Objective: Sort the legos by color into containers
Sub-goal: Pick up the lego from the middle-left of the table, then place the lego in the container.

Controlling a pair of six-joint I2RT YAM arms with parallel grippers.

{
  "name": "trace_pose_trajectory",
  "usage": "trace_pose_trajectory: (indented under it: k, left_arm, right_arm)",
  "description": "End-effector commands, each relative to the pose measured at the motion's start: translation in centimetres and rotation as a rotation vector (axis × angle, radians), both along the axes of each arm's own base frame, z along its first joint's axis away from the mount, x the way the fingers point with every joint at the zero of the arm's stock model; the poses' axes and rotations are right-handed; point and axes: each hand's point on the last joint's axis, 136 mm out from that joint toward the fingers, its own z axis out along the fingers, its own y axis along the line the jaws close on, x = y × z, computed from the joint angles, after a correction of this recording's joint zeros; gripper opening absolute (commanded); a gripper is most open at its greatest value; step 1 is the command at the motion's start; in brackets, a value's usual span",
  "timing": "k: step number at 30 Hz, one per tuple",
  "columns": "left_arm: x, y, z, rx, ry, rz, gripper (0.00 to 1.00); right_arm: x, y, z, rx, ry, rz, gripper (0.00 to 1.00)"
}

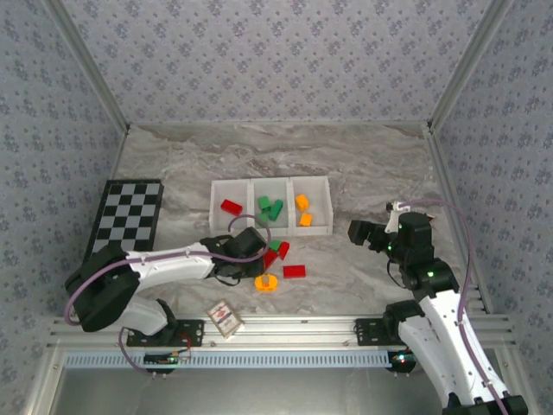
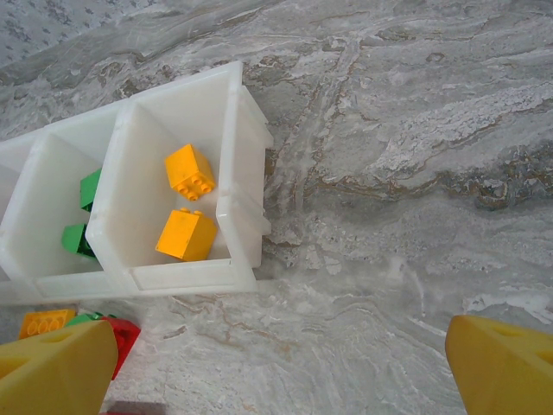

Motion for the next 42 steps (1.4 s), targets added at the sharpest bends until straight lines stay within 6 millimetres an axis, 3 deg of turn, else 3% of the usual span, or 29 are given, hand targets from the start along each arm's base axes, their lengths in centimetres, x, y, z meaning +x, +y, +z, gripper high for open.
trace_pose_trajectory:
  k: [1,14,19,25,28,33,42]
  left_arm:
    - [-0.1,2.5,-0.1,0.103,-0.016,0.035,0.32]
    - [2.3,6.0,8.7,0.012,-0.229,0.102,0.29]
    - [6.2,5.3,13.2,-0.015,-0.320,0.078,0.30]
    - [12.6,1.9,17.2,-0.029,-0.383,-0.003,0.31]
    - [15.3,-0.2,17.4,-0.031,-0.371,-0.052,0.31]
    - [18.8,-3.0,16.1,-0.026,-0.329,-0.118,0.31]
    - [21.6,-5.7,12.5,0.004,-0.241,-0.215,0.35]
  right_arm:
    - [-0.2,-0.5,-0.6,-0.009,0.024,-0.026,1.00]
    - [-0.1,-0.8,-0.5,-0.010,0.020,-0.037,1.00]
    - [0.0,-0.8,-0.5,-0.010,0.017,-0.039,1.00]
    - [-0.2,-0.9,-0.3,-0.010,0.018,-0.042,1.00]
    - [-0.2,-1.0,-0.1,-0.010,0.013,-0.045,1.00]
    - [-0.3,-1.0,-0.1,-0.009,0.012,-0.046,1.00]
    - [-0.2,-1.1,-0.1,-0.008,0.010,-0.050,1.00]
